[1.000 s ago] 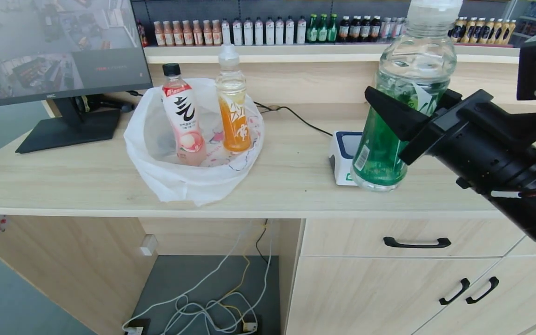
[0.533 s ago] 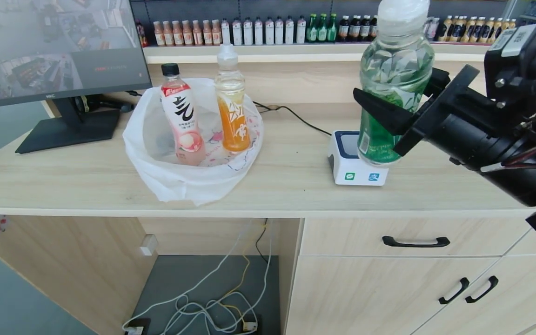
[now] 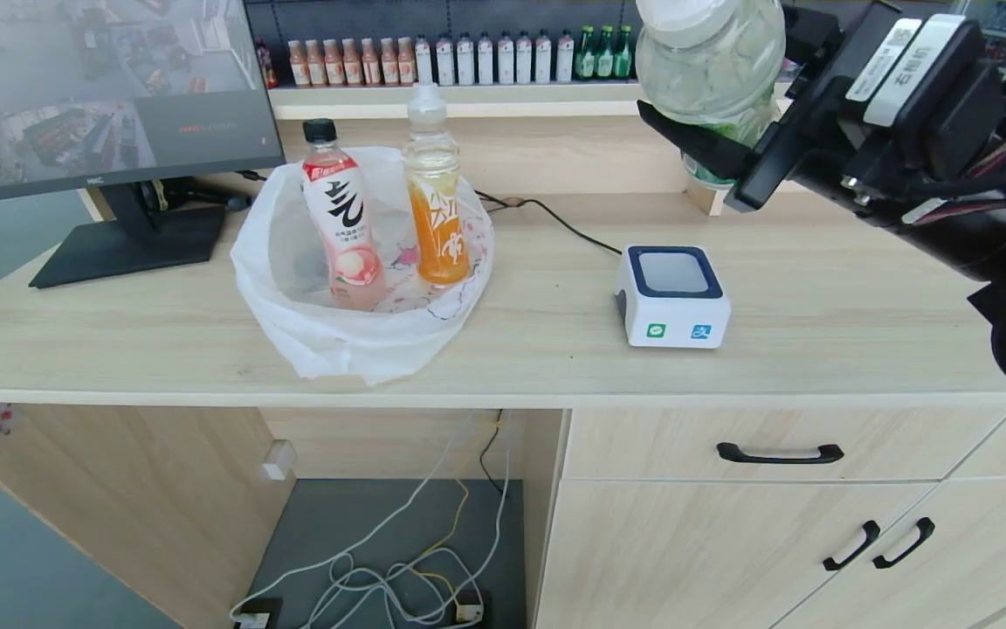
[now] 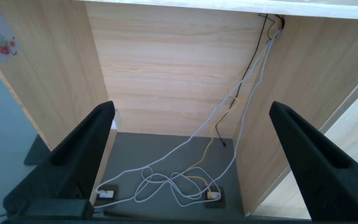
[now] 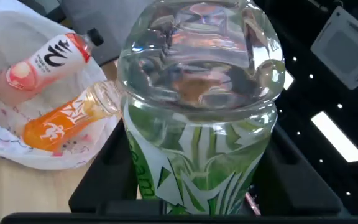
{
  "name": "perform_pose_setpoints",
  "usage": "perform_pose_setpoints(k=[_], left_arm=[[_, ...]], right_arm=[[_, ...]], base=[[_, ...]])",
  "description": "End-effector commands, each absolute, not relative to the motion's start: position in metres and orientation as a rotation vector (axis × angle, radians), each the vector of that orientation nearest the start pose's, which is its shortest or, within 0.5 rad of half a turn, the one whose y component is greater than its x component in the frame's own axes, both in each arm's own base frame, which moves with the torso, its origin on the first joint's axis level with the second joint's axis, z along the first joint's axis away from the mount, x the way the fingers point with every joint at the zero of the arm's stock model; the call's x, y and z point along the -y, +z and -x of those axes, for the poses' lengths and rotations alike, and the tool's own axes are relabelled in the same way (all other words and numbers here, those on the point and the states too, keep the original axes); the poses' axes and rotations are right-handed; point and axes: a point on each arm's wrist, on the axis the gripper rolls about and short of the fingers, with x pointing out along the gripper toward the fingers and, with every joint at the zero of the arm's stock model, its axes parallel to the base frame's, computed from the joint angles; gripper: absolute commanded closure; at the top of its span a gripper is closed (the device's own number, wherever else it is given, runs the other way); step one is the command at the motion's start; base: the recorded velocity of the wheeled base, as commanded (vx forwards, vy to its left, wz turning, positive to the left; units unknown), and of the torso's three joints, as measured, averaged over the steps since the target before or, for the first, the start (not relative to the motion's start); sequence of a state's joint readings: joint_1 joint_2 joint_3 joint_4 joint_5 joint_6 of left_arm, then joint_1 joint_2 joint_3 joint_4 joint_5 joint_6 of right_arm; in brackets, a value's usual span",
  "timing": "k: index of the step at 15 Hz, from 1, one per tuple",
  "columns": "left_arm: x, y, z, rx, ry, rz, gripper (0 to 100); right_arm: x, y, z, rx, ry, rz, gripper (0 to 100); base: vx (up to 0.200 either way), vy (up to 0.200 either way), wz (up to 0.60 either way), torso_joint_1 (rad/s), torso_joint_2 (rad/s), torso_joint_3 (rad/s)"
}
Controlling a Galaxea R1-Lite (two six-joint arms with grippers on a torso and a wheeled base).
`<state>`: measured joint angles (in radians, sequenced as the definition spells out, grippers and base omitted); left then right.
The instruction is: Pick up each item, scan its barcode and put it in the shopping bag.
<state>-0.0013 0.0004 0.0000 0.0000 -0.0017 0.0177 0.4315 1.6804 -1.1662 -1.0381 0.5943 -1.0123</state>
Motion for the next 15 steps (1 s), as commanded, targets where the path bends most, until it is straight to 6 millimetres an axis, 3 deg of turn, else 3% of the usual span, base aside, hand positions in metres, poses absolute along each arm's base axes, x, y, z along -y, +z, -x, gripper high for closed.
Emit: perform_pose_setpoints(k=[1, 5, 12, 15], left_arm=[[0.0, 0.075, 0.023, 0.0, -0.003, -0.017, 0], [0.0, 0.075, 0.023, 0.0, -0.003, -0.015, 0], [0.0, 0.075, 0.023, 0.0, -0.003, -0.008, 0], [0.0, 0.075, 0.023, 0.0, -0.003, -0.005, 0]], right_arm=[[-0.146, 0.321, -0.278, 1.071, 0.628, 1.06, 100], [-0.153, 0.3, -0.288, 1.185, 0.667, 1.206, 100], [-0.167, 0.243, -0.32, 1.213, 0.743, 1.211, 100], [-0.163, 0.24, -0.324, 1.204, 0.735, 1.219, 100]], base=[[0.0, 0.0, 0.0, 0.0, 0.0, 0.0], [0.0, 0.0, 0.0, 0.0, 0.0, 0.0], [0.0, 0.0, 0.0, 0.0, 0.0, 0.0], [0.0, 0.0, 0.0, 0.0, 0.0, 0.0]])
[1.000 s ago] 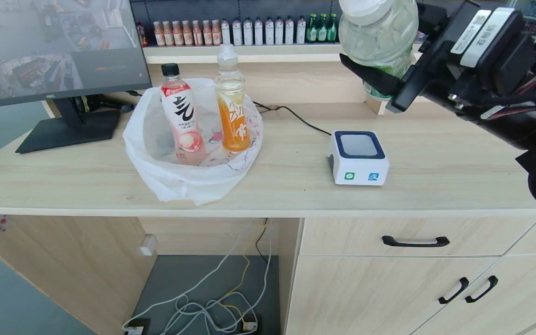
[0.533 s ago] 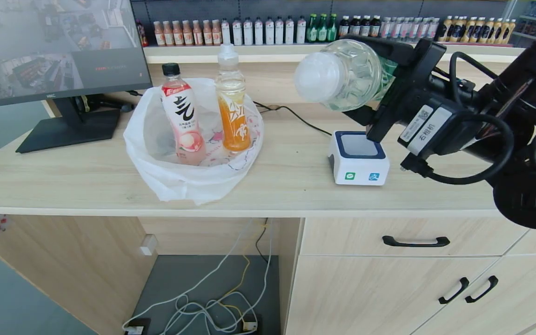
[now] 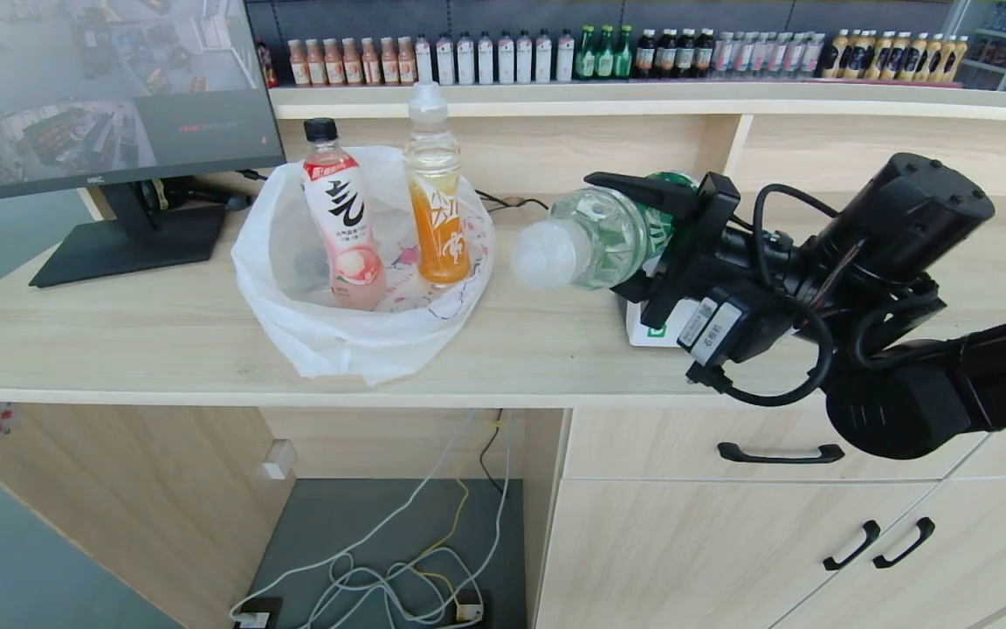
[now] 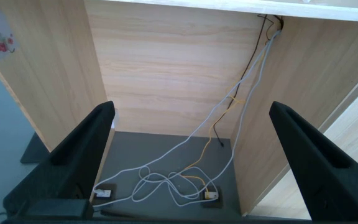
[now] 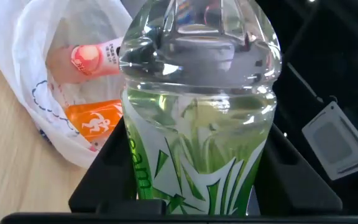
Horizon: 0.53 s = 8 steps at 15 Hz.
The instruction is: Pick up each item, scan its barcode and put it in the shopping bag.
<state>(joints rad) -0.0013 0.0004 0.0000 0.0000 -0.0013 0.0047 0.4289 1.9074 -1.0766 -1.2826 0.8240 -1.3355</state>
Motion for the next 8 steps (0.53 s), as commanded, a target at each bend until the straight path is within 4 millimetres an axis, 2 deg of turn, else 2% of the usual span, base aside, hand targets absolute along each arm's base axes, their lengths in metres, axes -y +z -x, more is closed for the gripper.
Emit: perform_pose_setpoints(k=[1, 8], left_arm=[[0.0, 0.075, 0.023, 0.0, -0.003, -0.005, 0], [0.0, 0.075, 0.023, 0.0, -0.003, -0.005, 0]], right_arm=[[-0.162, 0.24, -0.325, 1.207, 0.731, 1.223, 100], [-0.152, 0.222, -0.334, 1.163, 0.733, 1.233, 100]], base=[[0.0, 0.0, 0.0, 0.0, 0.0, 0.0], [0.0, 0.0, 0.0, 0.0, 0.0, 0.0]])
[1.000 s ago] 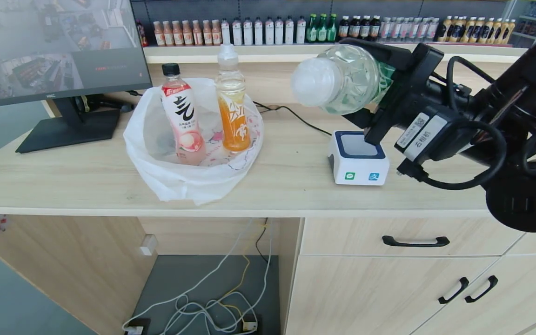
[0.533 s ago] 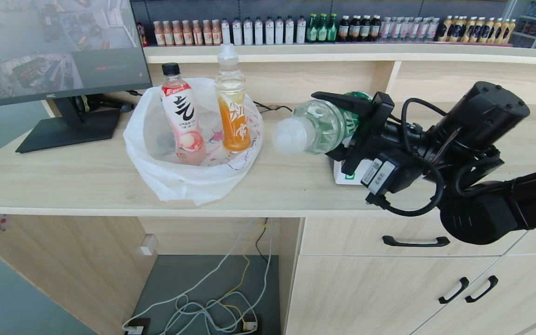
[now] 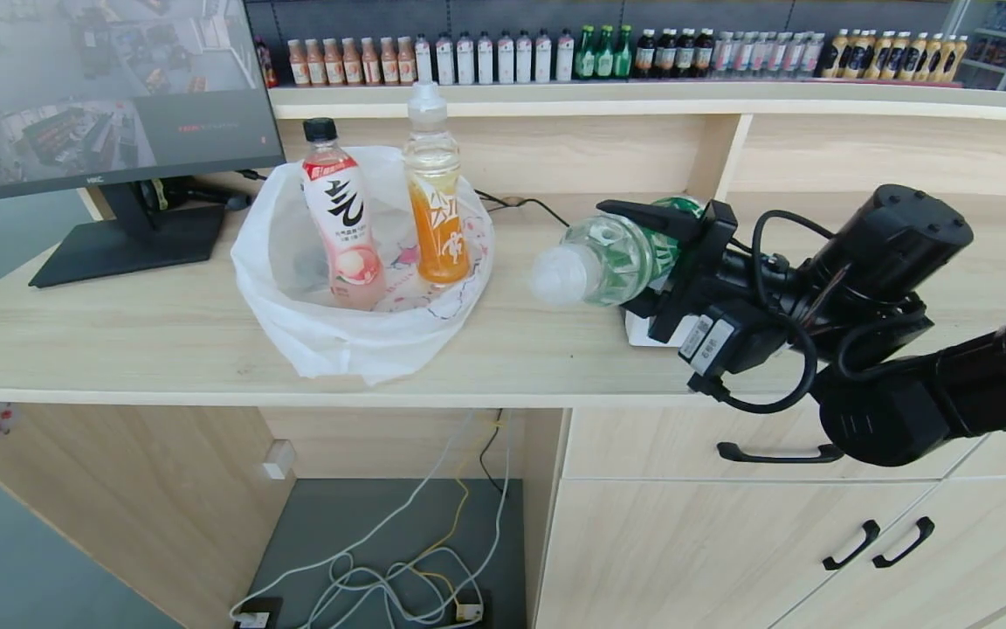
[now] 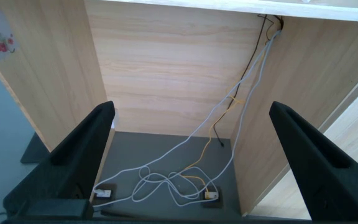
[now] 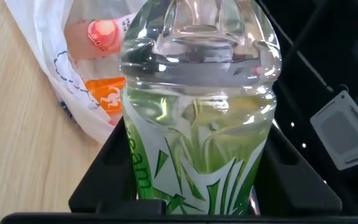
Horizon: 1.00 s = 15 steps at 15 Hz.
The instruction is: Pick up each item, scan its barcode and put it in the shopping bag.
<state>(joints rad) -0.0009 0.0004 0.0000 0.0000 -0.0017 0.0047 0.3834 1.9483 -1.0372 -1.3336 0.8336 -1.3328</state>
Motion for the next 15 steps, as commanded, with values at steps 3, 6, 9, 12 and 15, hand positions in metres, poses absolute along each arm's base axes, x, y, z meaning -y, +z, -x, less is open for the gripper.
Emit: perform_pose_setpoints(k=[3, 6, 9, 12, 15], left_arm=[[0.0, 0.0755, 0.0228, 0.0, -0.003, -0.005, 0], [0.0, 0.0755, 0.0228, 0.0, -0.003, -0.005, 0], [0.0, 0.0755, 0.0228, 0.0, -0.003, -0.005, 0], [0.0, 0.0755, 0.0228, 0.0, -0.003, -0.006, 0], [0.0, 0.0755, 0.0228, 0.0, -0.003, -0.006, 0]], right_arm=[[-0.1426, 0.2156, -0.3408, 1.125, 0.725, 1.244, 100], [-0.1423, 0.2135, -0.3399, 1.121, 0.728, 1.243, 100], [-0.1416, 0.2126, -0.3395, 1.12, 0.727, 1.242, 100], [-0.1408, 0.2114, -0.339, 1.114, 0.728, 1.242, 100], [-0.1408, 0.2114, -0.339, 1.114, 0.728, 1.242, 100]], base=[[0.0, 0.0, 0.0, 0.0, 0.0, 0.0], [0.0, 0.0, 0.0, 0.0, 0.0, 0.0], [0.0, 0.0, 0.0, 0.0, 0.0, 0.0], [0.0, 0.0, 0.0, 0.0, 0.0, 0.0], [0.0, 0.0, 0.0, 0.0, 0.0, 0.0]])
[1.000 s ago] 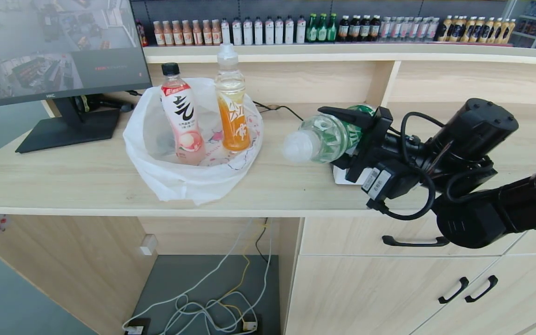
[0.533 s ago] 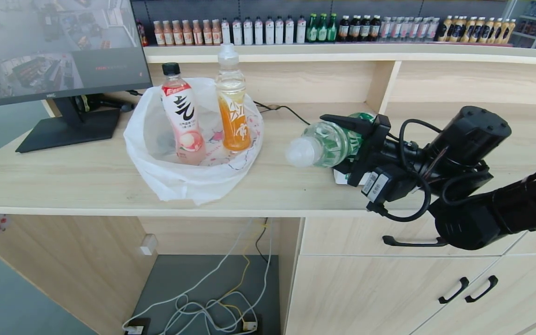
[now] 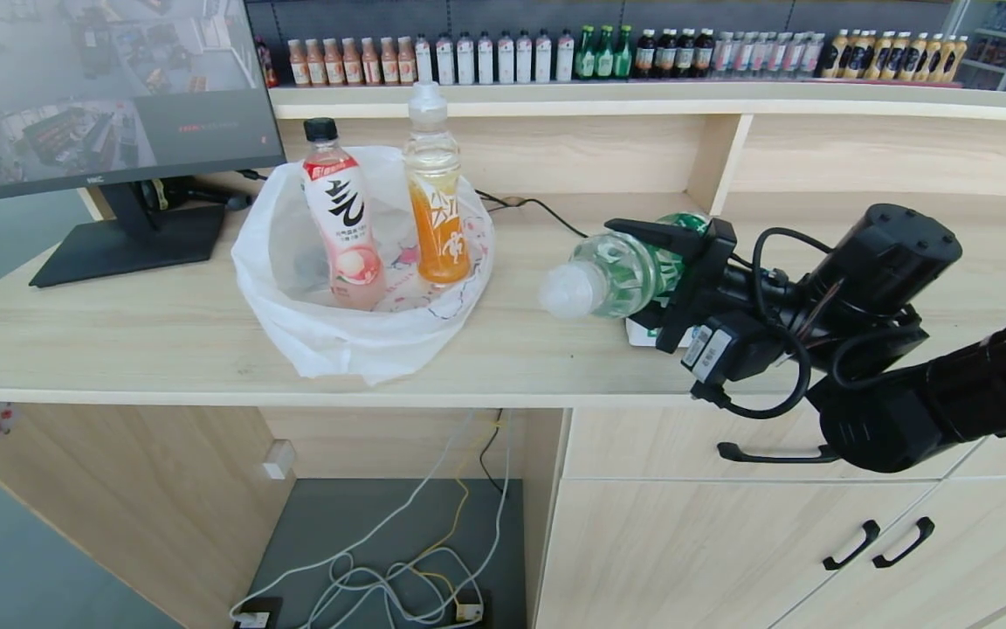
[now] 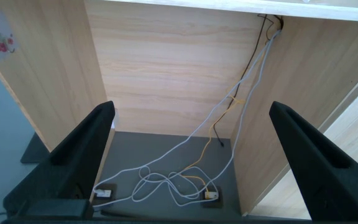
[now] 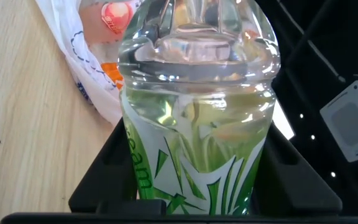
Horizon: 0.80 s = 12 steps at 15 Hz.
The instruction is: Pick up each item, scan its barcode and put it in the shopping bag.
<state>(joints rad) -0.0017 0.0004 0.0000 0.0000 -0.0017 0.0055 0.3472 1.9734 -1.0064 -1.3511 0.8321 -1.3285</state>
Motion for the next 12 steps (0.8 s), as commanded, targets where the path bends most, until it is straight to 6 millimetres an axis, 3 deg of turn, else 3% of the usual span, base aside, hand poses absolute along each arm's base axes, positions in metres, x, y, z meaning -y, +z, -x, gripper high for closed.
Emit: perform_pose_setpoints(k=[1, 12], left_arm=[[0.0, 0.0755, 0.0228, 0.0, -0.003, -0.005, 0], [0.0, 0.0755, 0.0228, 0.0, -0.003, -0.006, 0]], right_arm=[[-0.1402, 0.211, -0.3391, 1.112, 0.728, 1.242, 100], [-0.1391, 0.2075, -0.3429, 1.102, 0.727, 1.238, 100]], base=[[0.0, 0.0, 0.0, 0.0, 0.0, 0.0], [0.0, 0.0, 0.0, 0.0, 0.0, 0.0]])
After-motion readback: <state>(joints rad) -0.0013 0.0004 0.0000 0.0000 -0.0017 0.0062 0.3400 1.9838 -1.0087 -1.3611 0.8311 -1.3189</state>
